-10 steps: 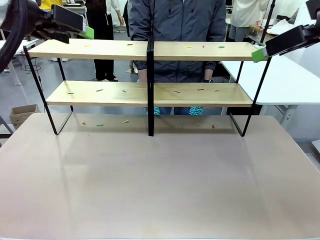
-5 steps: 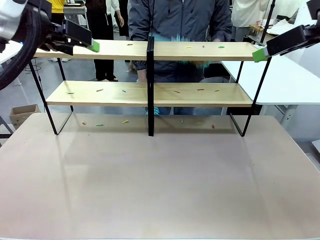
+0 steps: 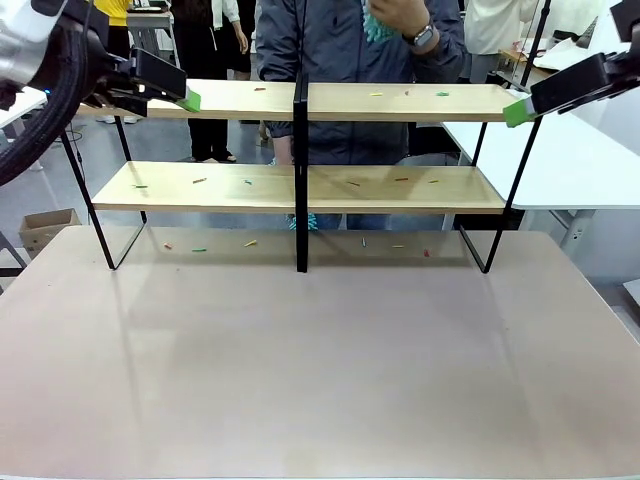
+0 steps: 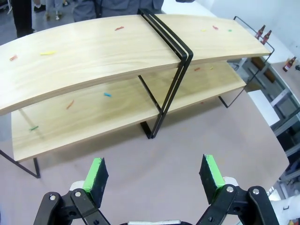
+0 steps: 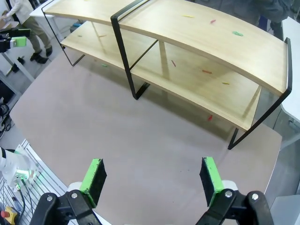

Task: Clean the shelves.
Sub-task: Pick up the Duster when the human hands it over.

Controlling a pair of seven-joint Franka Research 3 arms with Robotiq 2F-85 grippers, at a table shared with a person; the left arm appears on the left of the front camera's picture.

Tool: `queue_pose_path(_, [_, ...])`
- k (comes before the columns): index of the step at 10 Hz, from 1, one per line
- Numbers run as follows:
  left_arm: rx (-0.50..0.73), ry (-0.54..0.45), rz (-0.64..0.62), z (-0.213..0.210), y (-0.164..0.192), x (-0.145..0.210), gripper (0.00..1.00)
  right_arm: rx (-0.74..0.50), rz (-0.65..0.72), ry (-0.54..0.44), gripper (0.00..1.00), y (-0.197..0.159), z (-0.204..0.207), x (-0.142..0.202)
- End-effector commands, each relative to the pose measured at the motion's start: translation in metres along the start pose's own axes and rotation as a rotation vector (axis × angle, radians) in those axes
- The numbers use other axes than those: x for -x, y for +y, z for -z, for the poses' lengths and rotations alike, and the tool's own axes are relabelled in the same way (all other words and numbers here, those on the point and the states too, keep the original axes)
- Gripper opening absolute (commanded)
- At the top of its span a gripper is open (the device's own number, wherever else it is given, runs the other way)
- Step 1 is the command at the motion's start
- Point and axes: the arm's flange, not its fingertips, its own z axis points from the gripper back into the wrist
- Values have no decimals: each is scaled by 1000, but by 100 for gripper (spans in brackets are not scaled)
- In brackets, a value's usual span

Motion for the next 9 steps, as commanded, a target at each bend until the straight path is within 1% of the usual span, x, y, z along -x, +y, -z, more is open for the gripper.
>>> queue_pose_path(1, [-28, 9, -11, 0, -3, -1, 100, -18, -5, -7, 100, -4, 4, 0])
queue_pose_path(9, [-45, 23, 0, 4, -3, -2, 100, -11, -3, -5, 100, -4, 6, 1])
